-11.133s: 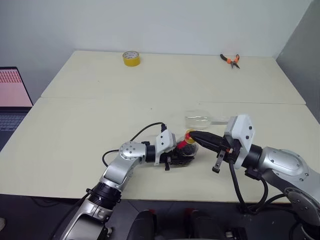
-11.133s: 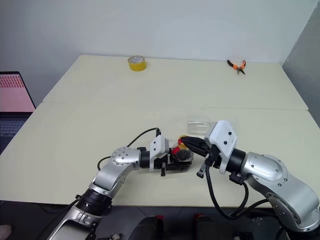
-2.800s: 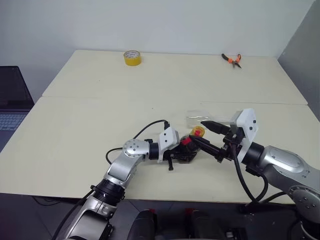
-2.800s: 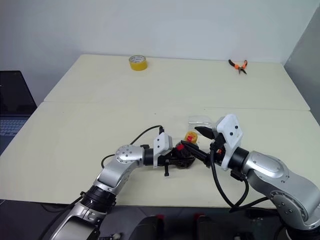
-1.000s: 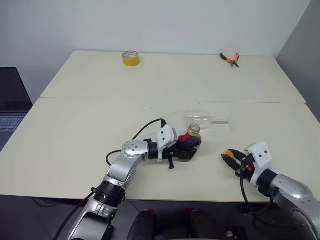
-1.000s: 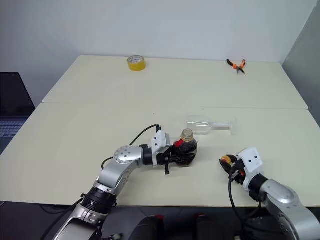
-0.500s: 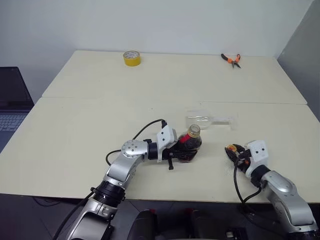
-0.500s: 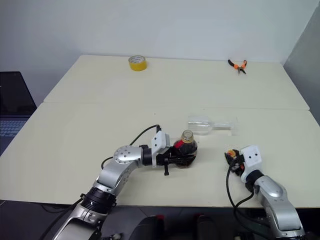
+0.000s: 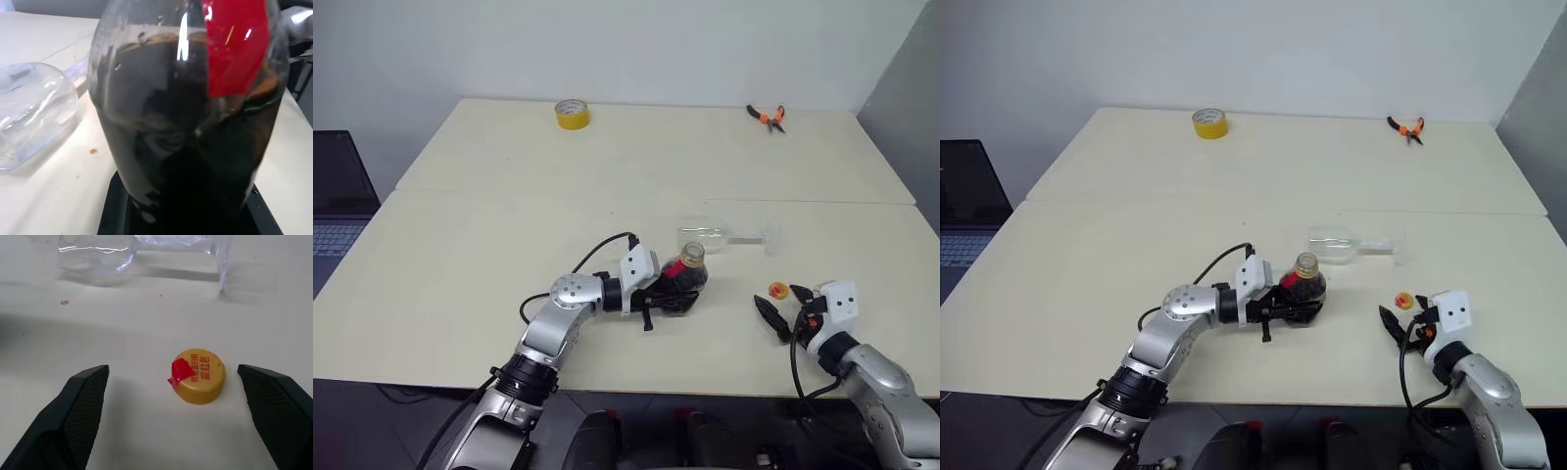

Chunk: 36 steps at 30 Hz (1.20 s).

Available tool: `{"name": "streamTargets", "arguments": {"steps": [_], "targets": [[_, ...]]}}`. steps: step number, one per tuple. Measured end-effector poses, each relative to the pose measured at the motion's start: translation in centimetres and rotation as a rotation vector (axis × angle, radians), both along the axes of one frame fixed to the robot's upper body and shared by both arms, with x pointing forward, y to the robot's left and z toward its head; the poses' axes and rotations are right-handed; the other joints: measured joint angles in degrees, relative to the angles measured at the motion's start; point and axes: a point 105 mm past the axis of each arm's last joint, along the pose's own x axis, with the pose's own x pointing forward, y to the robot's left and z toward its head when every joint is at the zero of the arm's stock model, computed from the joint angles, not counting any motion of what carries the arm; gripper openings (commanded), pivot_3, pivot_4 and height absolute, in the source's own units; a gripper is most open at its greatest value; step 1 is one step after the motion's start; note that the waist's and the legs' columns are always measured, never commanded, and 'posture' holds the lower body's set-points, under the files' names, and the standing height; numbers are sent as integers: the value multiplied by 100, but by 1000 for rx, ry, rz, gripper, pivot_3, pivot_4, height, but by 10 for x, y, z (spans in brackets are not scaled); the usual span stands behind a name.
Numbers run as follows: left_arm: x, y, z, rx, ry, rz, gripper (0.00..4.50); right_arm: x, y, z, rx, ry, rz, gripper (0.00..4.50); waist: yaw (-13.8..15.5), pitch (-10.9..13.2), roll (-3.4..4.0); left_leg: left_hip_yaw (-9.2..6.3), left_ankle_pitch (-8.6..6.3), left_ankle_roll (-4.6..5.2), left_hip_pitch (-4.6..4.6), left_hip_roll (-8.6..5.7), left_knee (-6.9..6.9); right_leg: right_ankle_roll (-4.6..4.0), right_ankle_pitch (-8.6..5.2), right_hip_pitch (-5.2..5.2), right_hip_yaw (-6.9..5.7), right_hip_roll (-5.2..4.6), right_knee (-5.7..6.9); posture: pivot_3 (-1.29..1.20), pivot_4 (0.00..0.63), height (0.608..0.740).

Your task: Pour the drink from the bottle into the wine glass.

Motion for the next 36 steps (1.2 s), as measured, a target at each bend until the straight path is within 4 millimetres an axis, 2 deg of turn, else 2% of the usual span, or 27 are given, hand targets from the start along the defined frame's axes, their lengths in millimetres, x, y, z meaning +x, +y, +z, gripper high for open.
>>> {"name": "streamTargets", "arguments": {"steps": [3, 6, 10, 14, 18, 21, 28, 36], "targets": [[6, 5, 4, -17, -11, 54, 739, -1, -5, 17, -47, -55, -1, 4500, -5, 0, 0, -2, 0, 0, 1, 2, -1, 0, 0, 0, -2, 2, 3, 0, 150, 740], [14, 10, 9, -47, -21, 119, 739, -4, 2, 35, -64, -108, 54, 4500, -4, 0, 1, -1, 0, 0, 1, 1, -1, 0, 0, 0, -1, 2, 2, 0, 150, 740], [30, 30, 16, -106, -26, 280, 739, -19, 40, 74, -76, -186, 300, 4500, -13, 0, 0, -4, 0, 0, 1, 2, 1, 0, 0, 2, -3, 2, 1, 0, 150, 740], [49, 64, 22, -161, -48, 520, 739, -27, 78, 95, -96, -206, 522, 4500, -12, 3, -4, -8, 0, 0, 2, 3, 2, 0, 0, 2, -8, 3, 2, 0, 150, 740], [64, 92, 27, -188, -103, 708, 739, -23, 104, 111, -119, -249, 647, 4500, 8, 3, -5, -5, 0, 0, 0, -5, 5, 2, 1, 4, -7, -5, -3, 0, 150, 740], [72, 101, 24, -200, -111, 794, 739, -23, 118, 116, -131, -262, 716, 4500, 38, 5, -9, -13, 0, 0, -9, -5, 5, 2, 1, 3, -19, -7, -14, 0, 150, 740], [105, 141, 19, -228, -130, 1098, 738, -11, 154, 116, -141, -283, 861, 4500, 16, 8, -16, -13, 0, 0, -8, -4, 5, 5, 5, -2, -21, -8, -8, 0, 150, 740], [119, 172, 13, -240, -153, 1289, 738, -4, 171, 110, -150, -278, 907, 4500, 18, 10, -19, -11, 1, -1, -23, -9, 11, 7, 7, -10, -23, -17, -13, 0, 150, 740]]}}
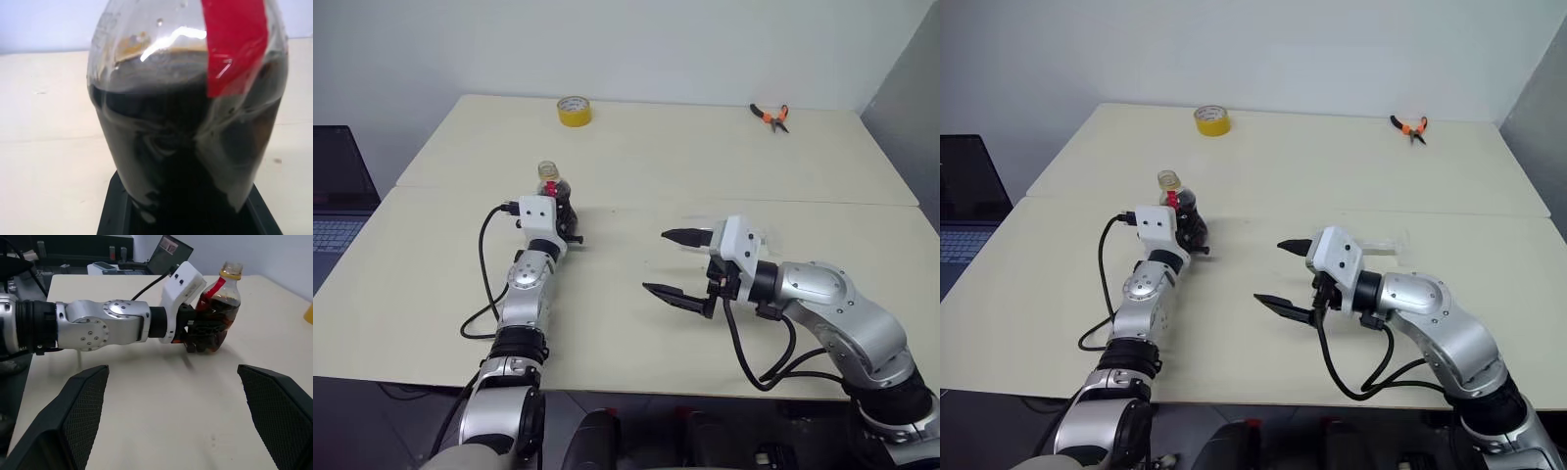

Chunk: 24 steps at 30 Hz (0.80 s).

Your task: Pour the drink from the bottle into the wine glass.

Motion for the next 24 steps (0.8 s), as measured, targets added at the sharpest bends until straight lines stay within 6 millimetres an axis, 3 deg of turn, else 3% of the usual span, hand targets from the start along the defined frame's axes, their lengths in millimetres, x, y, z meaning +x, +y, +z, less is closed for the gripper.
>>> {"name": "streamTargets", "arguments": {"steps": [7, 18, 24], "targets": [[2, 11, -4, 0, -10, 89, 738, 0, 3, 1, 13, -2, 1, 4500, -5, 0, 0, 0, 0, 0, 7, 1, -1, 0, 0, 0, -1, 0, 11, 0, 150, 740], [-1, 11, -9, -54, -16, 101, 4403, 3, 3, 7, 10, -10, -2, 4500, -8, 0, 0, 2, 1, -2, 8, 1, -1, 0, 0, 0, 0, 0, 12, 0, 150, 740], [-16, 9, -13, -63, -22, 69, 4487, -1, 2, 10, -4, -23, -4, 4500, -14, 0, 0, 2, 2, -4, 9, 4, -3, -1, 0, 0, 1, 0, 12, 0, 150, 740]]}}
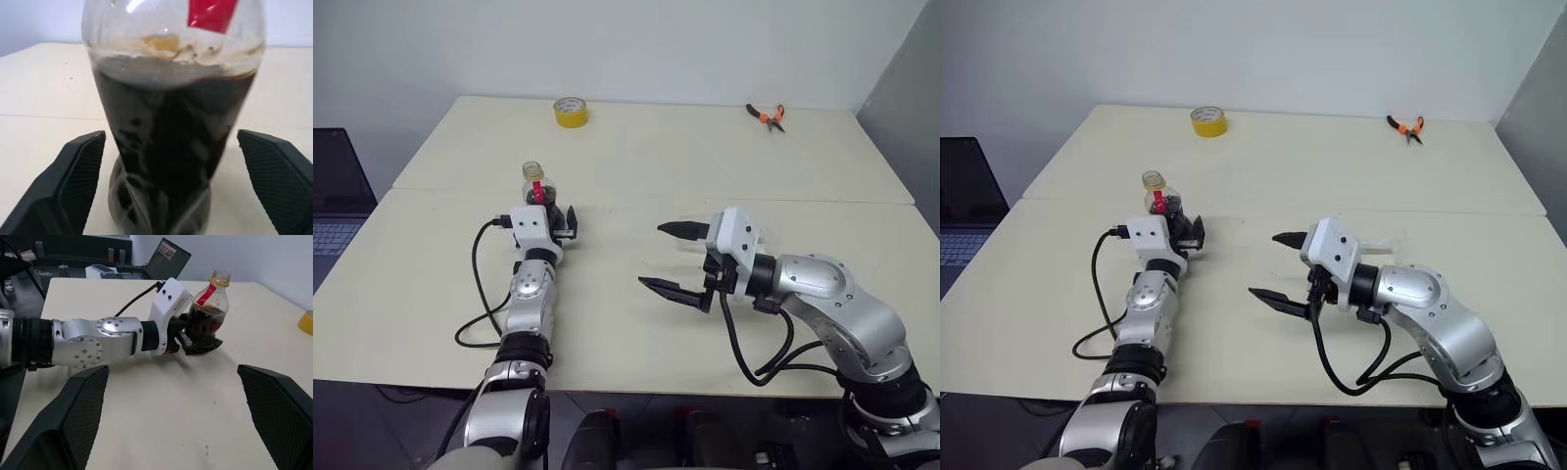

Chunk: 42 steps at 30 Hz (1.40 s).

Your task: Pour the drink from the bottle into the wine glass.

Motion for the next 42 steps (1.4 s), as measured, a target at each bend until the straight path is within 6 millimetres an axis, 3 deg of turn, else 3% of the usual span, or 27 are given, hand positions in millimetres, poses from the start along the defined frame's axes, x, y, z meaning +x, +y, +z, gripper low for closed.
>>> {"name": "streamTargets", "arguments": {"steps": [4, 10, 17, 23, 28, 34, 42], "targets": [[-26, 4, -7, 6, 24, -24, 4487, -6, -9, -7, -10, 27, -36, 4500, 1, 0, 0, 3, 0, -1, 1, 0, 0, 0, 0, 3, 5, -3, -3, 0, 150, 740], [-63, -12, -14, 56, 80, -129, 4487, -12, -28, -31, -40, 91, -136, 4500, 23, -2, -2, -1, -2, 2, 8, -1, 0, 0, 0, 12, 2, -4, -2, 0, 150, 740], [-98, -49, -17, 170, 127, -408, 4487, 18, -78, -50, -207, -68, -489, 4500, 7, -3, 0, 6, -1, 2, 17, -1, -6, -1, -1, 13, 8, 0, 1, 0, 150, 740], [-103, -87, 0, 183, 131, -747, 4487, 44, -97, -58, -494, -320, -626, 4500, 2, -3, 1, 9, -1, 0, 19, -1, -6, -2, -3, 12, 12, 4, 1, 0, 150, 740], [-95, -95, 28, 262, 108, -953, 4487, 71, -110, -65, -674, -462, -718, 4500, 0, -4, 3, 16, 3, -6, 18, 0, -8, -3, -4, 8, 21, 7, -2, 0, 150, 740], [-108, -106, 20, 385, 160, -1167, 4487, 86, -117, -78, -770, -515, -751, 4500, -6, -3, 3, 22, 1, -3, 14, -1, -10, -2, -3, 6, 24, 4, -8, 0, 150, 740], [-100, -111, 12, 415, 128, -1196, 4487, 104, -122, -78, -844, -619, -801, 4500, -15, -3, 3, 22, -1, 1, 15, 1, -8, -4, -4, 1, 25, 6, 4, 0, 150, 740]]}}
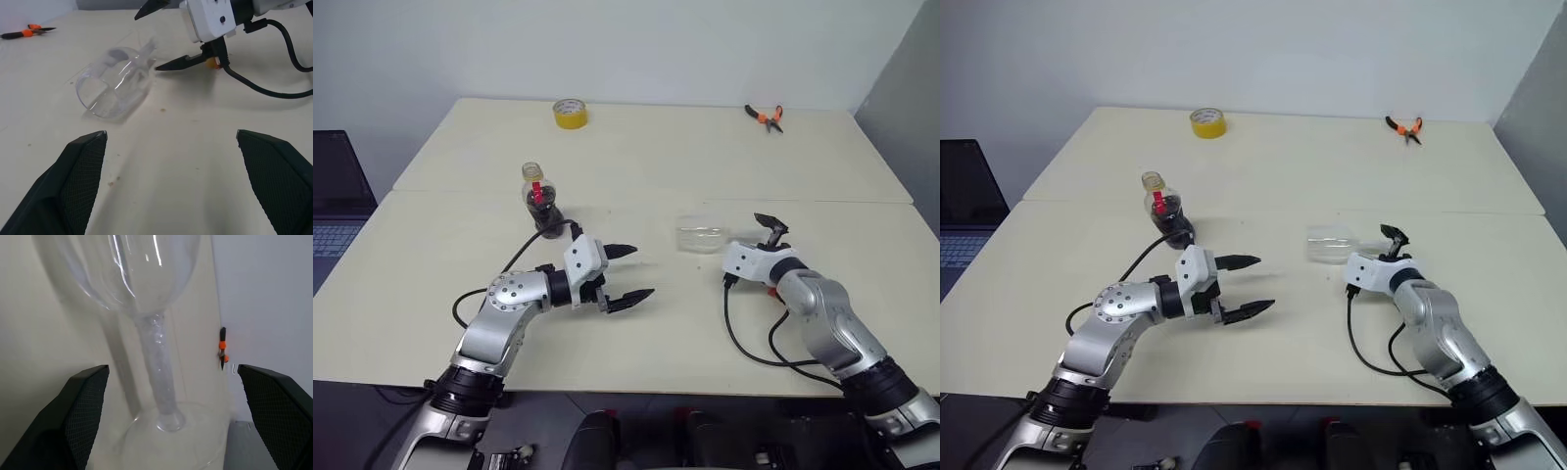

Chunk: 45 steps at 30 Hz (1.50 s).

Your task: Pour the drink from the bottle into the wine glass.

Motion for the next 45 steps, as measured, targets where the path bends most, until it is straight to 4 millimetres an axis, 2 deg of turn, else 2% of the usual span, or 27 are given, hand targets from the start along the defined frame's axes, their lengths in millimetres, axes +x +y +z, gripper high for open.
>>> {"name": "streamTargets", "arguments": {"steps": [3, 4, 6, 8, 14, 17, 23, 26, 30, 32, 35, 38, 41, 45], "targets": [[2, 1, -3, 7, -1, -4, 4487, 4, 3, -5, -21, -11, -1, 4500, -2, 0, 0, 0, 0, 0, -1, -1, 0, 0, 0, 0, 0, -1, 1, 0, 150, 740], [3, -1, -1, 2, -8, -7, 4500, 5, 3, -7, -40, -12, -2, 4220, -2, 0, 0, 0, 0, 1, -1, -1, 2, 0, 0, 1, 0, -1, 1, 0, 150, 740], [3, -3, 1, -4, -20, -13, 4500, 7, 4, -10, -44, -17, -5, 3975, -2, 0, 0, 0, 0, 1, -1, -1, 3, 0, 0, 1, 0, -1, 2, 0, 150, 740], [4, -5, 3, -7, -26, -16, 4500, 8, 5, -11, -54, -26, -4, 3365, -4, 0, 0, 0, 0, 1, 0, -1, 2, 0, 0, 0, 0, -1, 3, 0, 150, 740], [4, -10, 3, -13, -16, -23, 4500, 11, 1, -17, -78, -26, -21, 1086, -15, 0, 0, 0, 0, 1, 0, -1, 2, 0, 0, 0, 1, -1, 4, 0, 150, 740], [4, -11, 4, -14, -15, -22, 4500, 11, 0, -16, -92, -44, -23, 118, -17, 0, 0, -1, 0, 1, 0, 0, 2, 0, 0, 0, 0, 0, 5, 0, 150, 740], [5, -15, 11, -18, -16, -9, 4500, 12, 0, -9, -65, -84, -35, 108, -19, 0, 0, 0, 0, 0, -1, 0, 2, 0, 0, -2, 2, 0, 7, 0, 150, 740], [7, -9, 13, -42, 9, 36, 4500, 10, 0, 15, -11, -169, -38, 108, -23, 1, 2, 0, 0, 0, -1, 0, 2, 0, 0, -5, 2, 0, 10, 0, 150, 740], [9, 8, 17, -73, 27, 108, 4500, 6, 7, 47, 172, -252, -20, 107, -36, 1, 1, -4, 0, 0, 1, 3, 0, 0, 0, -2, -1, 2, 9, 0, 150, 740], [7, 17, 16, -84, 33, 134, 4500, 5, 22, 48, 340, -234, 30, 107, -72, 1, 1, -3, 0, 0, 2, 4, -1, -1, 0, -1, 0, 2, 9, 0, 150, 740], [2, 25, 21, -114, 43, 140, 4500, -1, 57, 40, 625, -164, 179, 107, -128, 3, 5, -6, 0, 0, 1, 4, -3, -2, -1, -2, -2, 2, 10, 0, 150, 740], [-4, 35, 31, -125, 61, 141, 4500, -9, 94, 30, 897, -1, 366, 107, -144, 6, 5, -8, 0, 1, 2, 4, -2, -2, 0, 1, -4, 1, 9, 0, 150, 740], [-10, 47, 36, -130, 79, 162, 4500, -16, 119, 23, 1052, 120, 502, 107, -139, 7, 6, -9, -1, 2, 3, 2, -1, -2, 0, 4, -5, -2, 7, 0, 150, 740], [-19, 52, 29, -113, 119, 170, 4500, -10, 137, 12, 1154, 208, 560, 107, -137, 8, 7, -12, -1, 1, 5, 3, -1, -3, 0, 2, -8, -1, 11, 0, 150, 740]]}}
